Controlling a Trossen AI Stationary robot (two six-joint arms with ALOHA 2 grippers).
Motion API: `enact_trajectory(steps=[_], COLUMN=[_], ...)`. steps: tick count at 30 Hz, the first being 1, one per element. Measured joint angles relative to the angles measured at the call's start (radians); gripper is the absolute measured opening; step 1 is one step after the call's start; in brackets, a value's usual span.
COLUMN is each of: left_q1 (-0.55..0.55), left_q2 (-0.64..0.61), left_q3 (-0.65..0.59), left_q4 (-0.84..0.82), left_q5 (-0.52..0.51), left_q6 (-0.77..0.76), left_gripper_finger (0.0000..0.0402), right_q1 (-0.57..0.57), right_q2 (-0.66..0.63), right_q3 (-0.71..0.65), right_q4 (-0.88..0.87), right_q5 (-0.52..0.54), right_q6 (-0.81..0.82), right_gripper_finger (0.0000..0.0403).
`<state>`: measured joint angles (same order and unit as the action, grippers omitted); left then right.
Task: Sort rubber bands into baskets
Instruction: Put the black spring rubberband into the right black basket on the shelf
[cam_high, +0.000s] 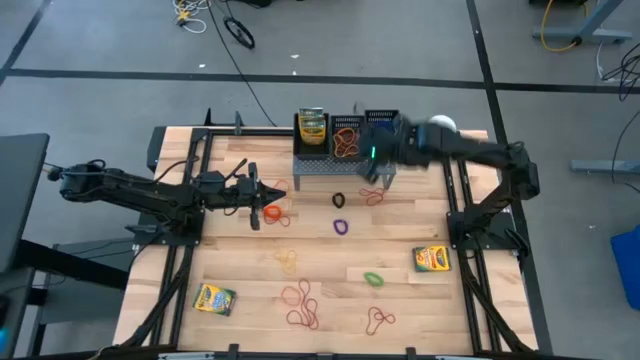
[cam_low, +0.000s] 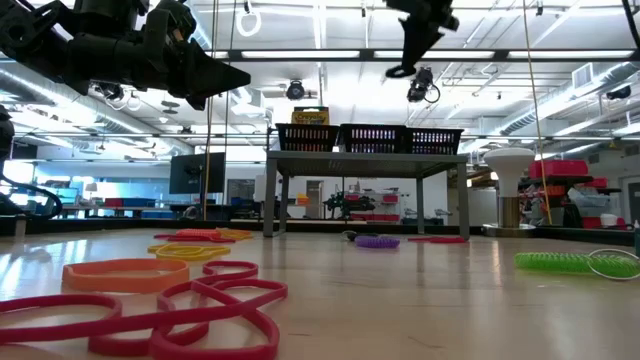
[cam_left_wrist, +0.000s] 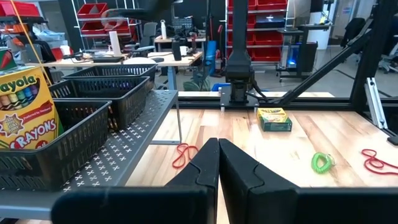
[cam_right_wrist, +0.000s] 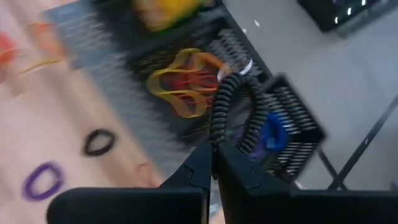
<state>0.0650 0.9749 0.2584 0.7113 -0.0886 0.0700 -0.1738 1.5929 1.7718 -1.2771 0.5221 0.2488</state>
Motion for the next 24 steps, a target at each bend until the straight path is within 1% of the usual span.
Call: enact_trajectory(steps=[2, 5, 7, 9, 13, 18, 21, 24], left_q1=[0.000, 0.000, 0.000, 0.000, 0.000, 0.000, 0.000, 0.000], left_q2=[0.000, 0.000, 0.000, 0.000, 0.000, 0.000, 0.000, 0.000], left_q3=[0.000, 0.000, 0.000, 0.000, 0.000, 0.000, 0.000, 0.000], left_q4=[0.000, 0.000, 0.000, 0.000, 0.000, 0.000, 0.000, 0.000], left_q5=[0.000, 0.000, 0.000, 0.000, 0.000, 0.000, 0.000, 0.000], left_q6=[0.000, 0.000, 0.000, 0.000, 0.000, 0.000, 0.000, 0.000], left_gripper_finger=[0.0013, 0.0013, 0.0013, 0.0013, 0.0013, 0.0013, 0.0013, 0.0013], right_q1=[-0.116, -0.276, -0.351, -0.402, -0.445, -0.457, -0.458, -0.463], right_q2=[0.002, 0.026, 0.036, 0.038, 0.039, 0.039, 0.039, 0.039], right_q3=[0.008, -0.015, -0.046, -0.071, -0.115, -0.161, -0.196, -0.210], right_q4=[0.020, 0.023, 0.023, 0.021, 0.031, 0.039, 0.049, 0.046], right_q5=[-0.077, -0.222, -0.292, -0.337, -0.354, -0.366, -0.365, -0.361], right_q6=[-0.049, -0.091, -0.108, -0.116, -0.133, -0.109, -0.107, -0.107], right_gripper_finger=[0.0015, 0.0015, 0.0015, 0.0016, 0.0016, 0.0017, 0.0033, 0.0063])
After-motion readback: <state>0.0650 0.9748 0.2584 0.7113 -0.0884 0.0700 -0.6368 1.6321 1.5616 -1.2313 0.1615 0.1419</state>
